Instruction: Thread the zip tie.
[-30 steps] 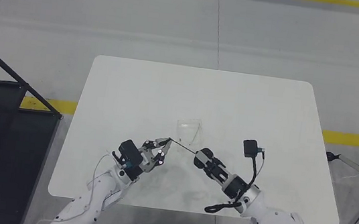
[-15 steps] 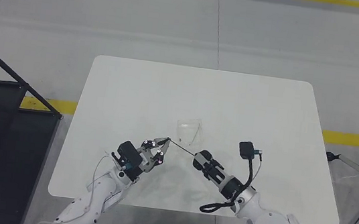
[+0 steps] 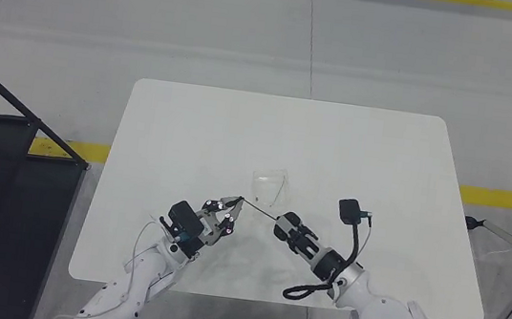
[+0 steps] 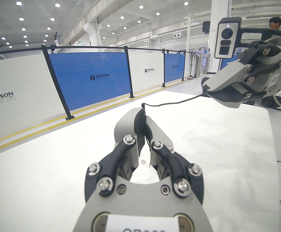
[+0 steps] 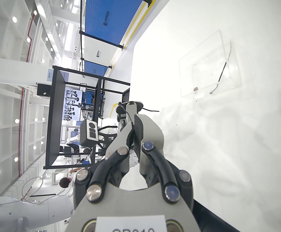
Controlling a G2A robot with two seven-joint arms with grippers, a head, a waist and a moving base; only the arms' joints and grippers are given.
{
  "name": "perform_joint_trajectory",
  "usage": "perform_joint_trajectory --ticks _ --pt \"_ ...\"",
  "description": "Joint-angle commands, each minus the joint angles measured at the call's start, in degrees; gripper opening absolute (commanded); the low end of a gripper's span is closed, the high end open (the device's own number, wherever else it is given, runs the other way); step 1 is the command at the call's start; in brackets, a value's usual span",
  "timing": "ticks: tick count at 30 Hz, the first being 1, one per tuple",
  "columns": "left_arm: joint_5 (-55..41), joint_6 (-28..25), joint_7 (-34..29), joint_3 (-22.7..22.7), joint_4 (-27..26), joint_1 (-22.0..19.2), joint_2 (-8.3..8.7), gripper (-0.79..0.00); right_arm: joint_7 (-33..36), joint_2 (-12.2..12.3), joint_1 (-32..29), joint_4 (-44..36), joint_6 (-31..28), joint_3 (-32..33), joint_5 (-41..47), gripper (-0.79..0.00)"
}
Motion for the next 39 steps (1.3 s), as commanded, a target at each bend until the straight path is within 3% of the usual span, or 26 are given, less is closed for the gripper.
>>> perform_joint_trajectory --ticks 1,39 --pt "-0.1 0.0 0.1 0.0 0.0 0.0 -0.01 -0.785 0.0 0.1 0.0 0.0 -0.1 0.0 0.1 -0.785" --pt "-0.2 -0.6 0.1 -0.2 0.1 0.0 -0.04 -0.785 -0.8 1.4 0.3 0.2 0.0 -0.7 1.4 -0.785"
